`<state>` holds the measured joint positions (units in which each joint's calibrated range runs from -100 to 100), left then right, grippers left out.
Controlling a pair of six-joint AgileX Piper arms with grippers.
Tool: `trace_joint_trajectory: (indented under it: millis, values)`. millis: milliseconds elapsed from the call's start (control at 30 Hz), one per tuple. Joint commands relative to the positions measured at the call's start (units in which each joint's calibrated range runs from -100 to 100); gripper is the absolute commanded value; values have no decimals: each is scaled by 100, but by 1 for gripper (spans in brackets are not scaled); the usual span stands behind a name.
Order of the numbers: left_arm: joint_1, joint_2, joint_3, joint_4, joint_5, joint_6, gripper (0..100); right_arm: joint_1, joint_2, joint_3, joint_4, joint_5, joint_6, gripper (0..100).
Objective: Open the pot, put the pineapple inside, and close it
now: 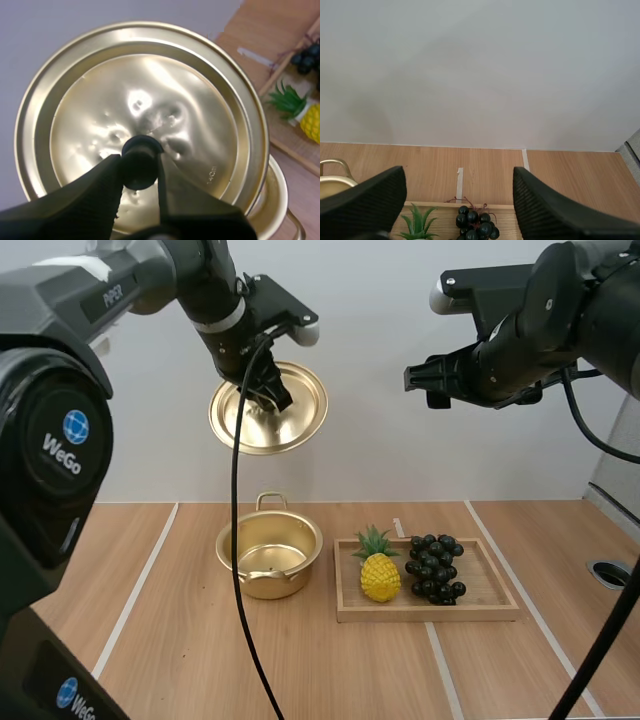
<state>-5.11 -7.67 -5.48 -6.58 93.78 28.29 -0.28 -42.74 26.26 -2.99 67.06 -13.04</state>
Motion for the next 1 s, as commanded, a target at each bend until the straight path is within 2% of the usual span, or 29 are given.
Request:
trace_joint_trajectory:
  millis: [0,167,433,967]
  values:
    - [-3,-270,-105,-1,-634,-105,0,-19,-37,22,-32,17,-35,100]
    - [-3,-650,-118,-1,-1602,-240,0,-19,-37,22,-43,18,-35,100]
    - [-3,-1333,-118,-1,-3358,-869,0,-19,-37,22,-67,18,-35,100]
    - [-3,-1533,-118,141,-3420,-850,0,-19,-37,22,-78,53,-35,100]
